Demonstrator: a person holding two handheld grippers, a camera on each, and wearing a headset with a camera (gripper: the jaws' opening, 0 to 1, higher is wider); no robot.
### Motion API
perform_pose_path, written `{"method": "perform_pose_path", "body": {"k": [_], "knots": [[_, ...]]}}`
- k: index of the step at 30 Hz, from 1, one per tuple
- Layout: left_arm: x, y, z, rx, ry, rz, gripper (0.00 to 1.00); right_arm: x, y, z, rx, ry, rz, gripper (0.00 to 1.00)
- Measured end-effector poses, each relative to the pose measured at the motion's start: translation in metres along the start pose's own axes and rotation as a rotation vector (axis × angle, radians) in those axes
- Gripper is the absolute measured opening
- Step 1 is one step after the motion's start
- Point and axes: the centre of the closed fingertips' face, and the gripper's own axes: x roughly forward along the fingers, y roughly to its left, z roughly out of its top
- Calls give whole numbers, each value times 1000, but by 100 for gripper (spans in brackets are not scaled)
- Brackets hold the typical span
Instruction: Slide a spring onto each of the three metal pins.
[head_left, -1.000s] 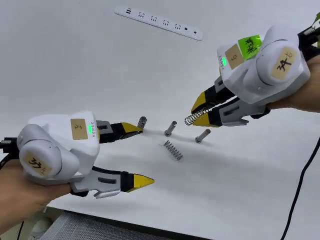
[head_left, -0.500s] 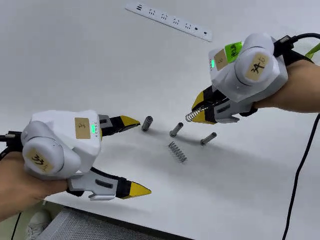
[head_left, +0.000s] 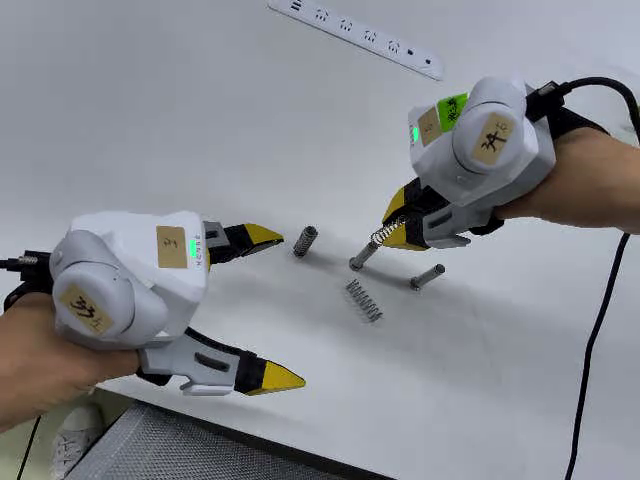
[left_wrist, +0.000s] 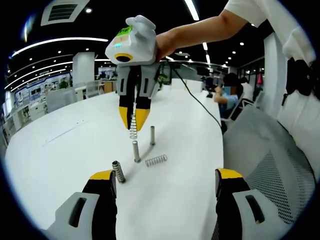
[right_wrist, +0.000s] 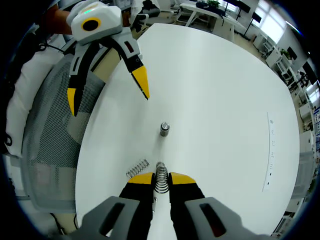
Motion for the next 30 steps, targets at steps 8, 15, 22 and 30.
{"method": "perform_pose_path", "body": {"k": [8, 15, 22, 30], "knots": [[-1, 1, 1, -15, -10, 2, 82, 6, 1, -1, 6, 5, 11, 12], [-1, 1, 0, -20, -13, 3, 82, 11, 2, -2, 10, 6, 16, 12], [0, -2, 1, -25, -16, -2, 82, 13, 2, -2, 11, 6, 18, 12], [1, -4, 1, -29, -20, -8, 81, 22, 1, -4, 6, 12, 19, 12]]}}
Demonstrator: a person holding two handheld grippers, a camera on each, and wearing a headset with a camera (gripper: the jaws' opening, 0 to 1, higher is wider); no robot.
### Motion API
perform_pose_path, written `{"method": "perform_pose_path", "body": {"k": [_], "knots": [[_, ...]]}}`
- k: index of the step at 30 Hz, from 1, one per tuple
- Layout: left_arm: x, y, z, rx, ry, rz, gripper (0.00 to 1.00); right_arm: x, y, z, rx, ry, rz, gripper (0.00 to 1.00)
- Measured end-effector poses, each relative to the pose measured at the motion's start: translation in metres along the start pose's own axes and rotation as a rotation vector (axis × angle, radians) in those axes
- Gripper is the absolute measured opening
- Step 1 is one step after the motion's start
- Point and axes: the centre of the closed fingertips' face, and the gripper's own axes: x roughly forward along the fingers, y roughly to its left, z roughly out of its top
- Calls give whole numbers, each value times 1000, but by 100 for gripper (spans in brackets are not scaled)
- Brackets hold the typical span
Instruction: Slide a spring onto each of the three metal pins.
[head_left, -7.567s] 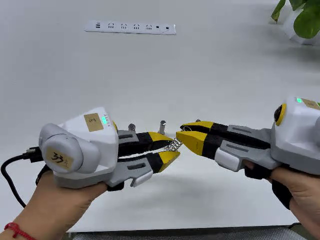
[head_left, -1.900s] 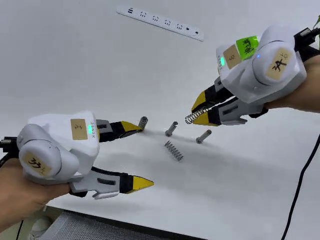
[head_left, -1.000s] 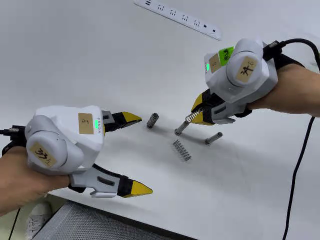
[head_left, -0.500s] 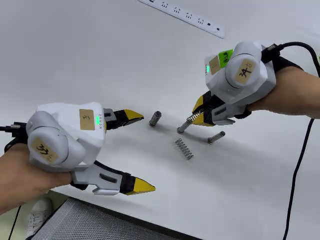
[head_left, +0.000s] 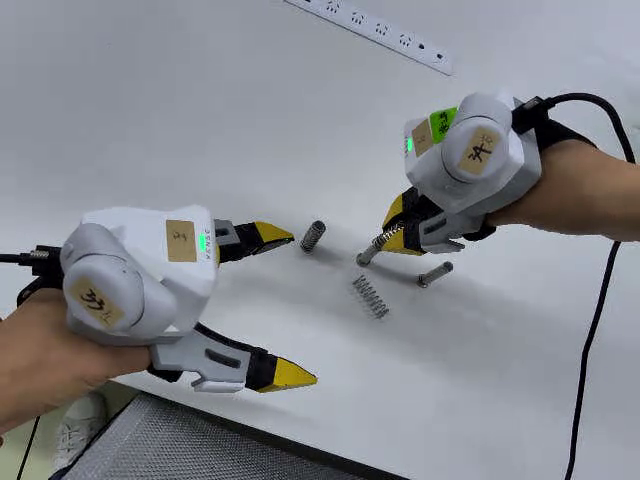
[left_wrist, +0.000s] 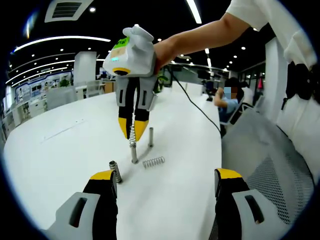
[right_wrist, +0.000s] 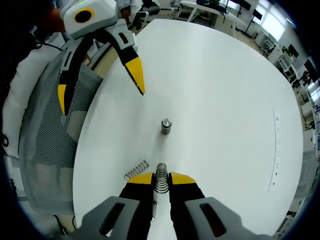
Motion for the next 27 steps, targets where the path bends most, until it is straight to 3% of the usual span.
{"method": "perform_pose_path", "body": {"k": [27], "knots": [[0, 1, -3, -16, 0, 2, 80, 32, 2, -5, -25, 5, -3, 12]]}}
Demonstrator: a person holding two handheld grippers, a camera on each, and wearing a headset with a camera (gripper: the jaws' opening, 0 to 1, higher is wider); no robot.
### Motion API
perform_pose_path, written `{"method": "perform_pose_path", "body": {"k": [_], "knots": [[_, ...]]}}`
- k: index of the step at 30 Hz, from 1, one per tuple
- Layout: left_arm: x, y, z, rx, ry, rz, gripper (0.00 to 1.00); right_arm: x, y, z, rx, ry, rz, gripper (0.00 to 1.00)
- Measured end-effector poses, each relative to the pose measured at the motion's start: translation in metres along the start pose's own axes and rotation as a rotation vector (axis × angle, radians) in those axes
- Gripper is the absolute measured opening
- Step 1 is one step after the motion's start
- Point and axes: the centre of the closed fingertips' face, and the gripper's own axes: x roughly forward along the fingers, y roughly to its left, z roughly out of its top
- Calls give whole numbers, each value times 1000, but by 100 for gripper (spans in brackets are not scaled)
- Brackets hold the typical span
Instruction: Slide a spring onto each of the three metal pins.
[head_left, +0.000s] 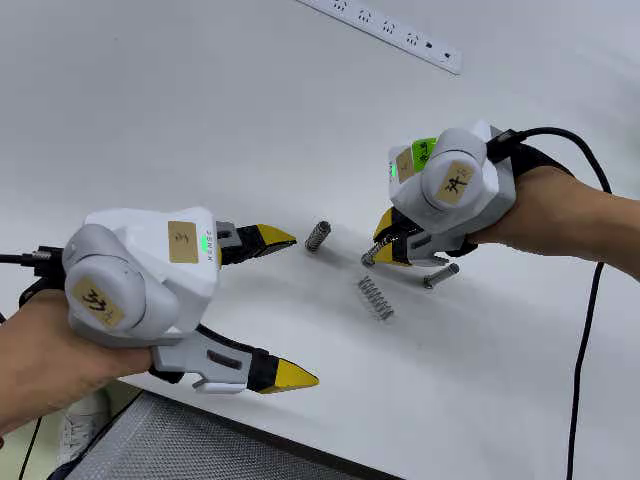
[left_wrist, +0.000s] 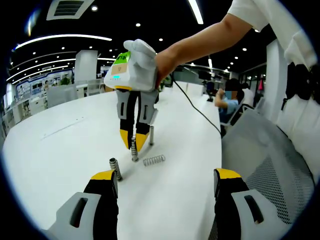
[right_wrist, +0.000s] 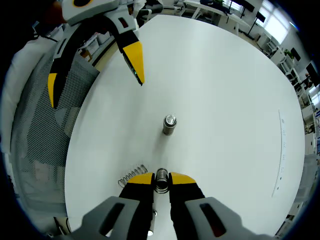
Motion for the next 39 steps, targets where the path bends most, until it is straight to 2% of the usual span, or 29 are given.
{"method": "perform_pose_path", "body": {"k": [22, 39], "knots": [[-2, 0, -1, -5, -2, 5, 80, 12, 1, -5, 16, 4, 3, 12], [-2, 1, -1, -10, -3, 7, 79, 12, 0, -3, 35, -6, 0, 15]]}}
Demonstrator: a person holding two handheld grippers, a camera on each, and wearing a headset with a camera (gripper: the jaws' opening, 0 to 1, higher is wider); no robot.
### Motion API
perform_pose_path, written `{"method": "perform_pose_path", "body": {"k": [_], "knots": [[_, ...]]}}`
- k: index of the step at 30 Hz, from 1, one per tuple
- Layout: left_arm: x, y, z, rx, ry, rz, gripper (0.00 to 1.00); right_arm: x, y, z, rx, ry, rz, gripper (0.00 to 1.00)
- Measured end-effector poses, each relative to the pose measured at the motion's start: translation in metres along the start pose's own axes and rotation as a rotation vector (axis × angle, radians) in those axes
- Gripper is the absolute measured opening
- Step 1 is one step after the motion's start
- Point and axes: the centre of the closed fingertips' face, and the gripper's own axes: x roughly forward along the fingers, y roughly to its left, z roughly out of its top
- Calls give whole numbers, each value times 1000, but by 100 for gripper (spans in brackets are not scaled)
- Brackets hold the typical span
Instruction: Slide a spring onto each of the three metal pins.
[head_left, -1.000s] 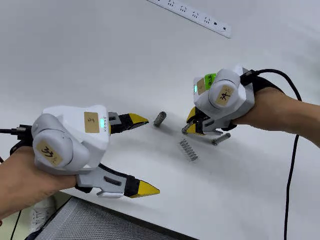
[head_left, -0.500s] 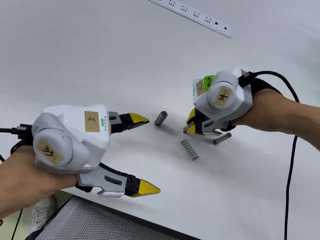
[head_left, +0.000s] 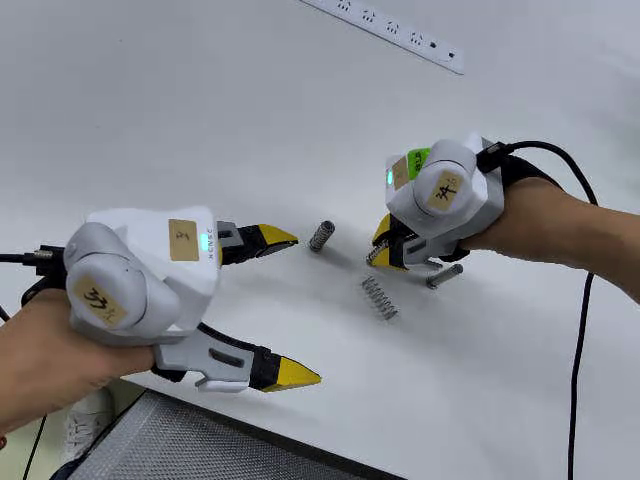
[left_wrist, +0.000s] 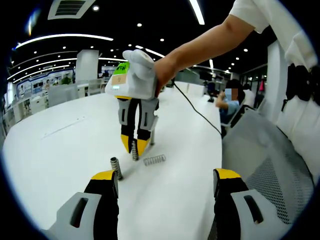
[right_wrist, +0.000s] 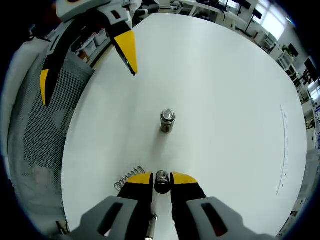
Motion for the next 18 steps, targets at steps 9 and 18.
{"method": "perform_pose_path", "body": {"k": [9, 18], "knots": [[1, -1, 2, 2, 0, -3, 79, -2, 0, 0, 2, -7, -5, 19], [1, -2, 4, 11, 9, -6, 81, -7, -3, 1, 15, -39, -30, 24]]}}
